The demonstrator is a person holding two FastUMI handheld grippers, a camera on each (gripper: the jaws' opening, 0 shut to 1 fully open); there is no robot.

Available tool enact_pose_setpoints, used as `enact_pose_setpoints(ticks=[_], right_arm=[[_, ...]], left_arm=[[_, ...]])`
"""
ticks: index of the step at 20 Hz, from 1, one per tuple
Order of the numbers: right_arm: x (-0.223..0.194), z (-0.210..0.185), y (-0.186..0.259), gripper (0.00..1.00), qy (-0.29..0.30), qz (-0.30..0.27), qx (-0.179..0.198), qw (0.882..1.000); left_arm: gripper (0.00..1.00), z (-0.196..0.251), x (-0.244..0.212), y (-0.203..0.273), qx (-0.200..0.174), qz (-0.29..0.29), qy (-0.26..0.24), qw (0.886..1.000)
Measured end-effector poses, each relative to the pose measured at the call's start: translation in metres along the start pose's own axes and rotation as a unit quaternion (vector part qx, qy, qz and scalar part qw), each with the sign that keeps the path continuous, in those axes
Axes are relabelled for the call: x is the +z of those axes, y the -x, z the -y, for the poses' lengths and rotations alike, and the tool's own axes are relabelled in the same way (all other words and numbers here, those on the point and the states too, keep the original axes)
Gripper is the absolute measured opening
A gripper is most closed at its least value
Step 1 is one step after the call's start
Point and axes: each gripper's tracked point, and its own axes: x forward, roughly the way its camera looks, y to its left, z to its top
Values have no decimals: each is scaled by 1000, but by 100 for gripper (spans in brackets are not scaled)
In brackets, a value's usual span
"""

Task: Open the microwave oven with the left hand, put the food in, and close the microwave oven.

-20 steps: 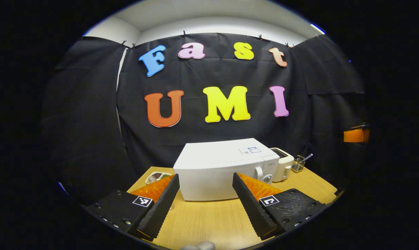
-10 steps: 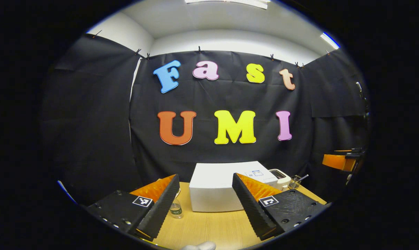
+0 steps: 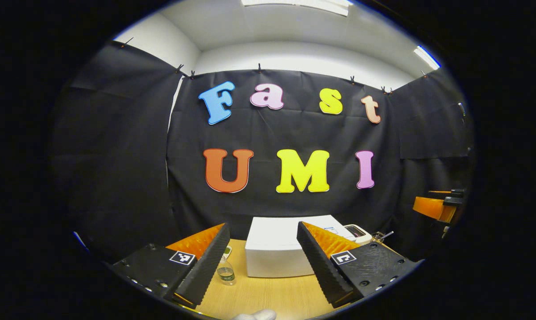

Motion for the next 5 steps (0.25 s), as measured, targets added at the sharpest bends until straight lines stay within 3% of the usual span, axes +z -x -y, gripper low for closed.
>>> enact_pose_setpoints(ticks=[1, 2, 3, 5], right_arm=[[2, 1, -1, 100, 0, 1, -1, 1000], [3, 0, -2, 90, 1, 1, -2, 1000], [5, 0, -4, 100, 1, 1, -1, 1000], [3, -1, -4, 100, 4, -1, -1, 1000]], left_arm=[[95, -1, 2, 0, -1, 1, -2, 1000], [95, -1, 1, -2, 0, 3, -7, 1000], [95, -2, 2, -4, 2, 4, -13, 1000], [95, -3, 0, -7, 5, 3, -17, 1000]])
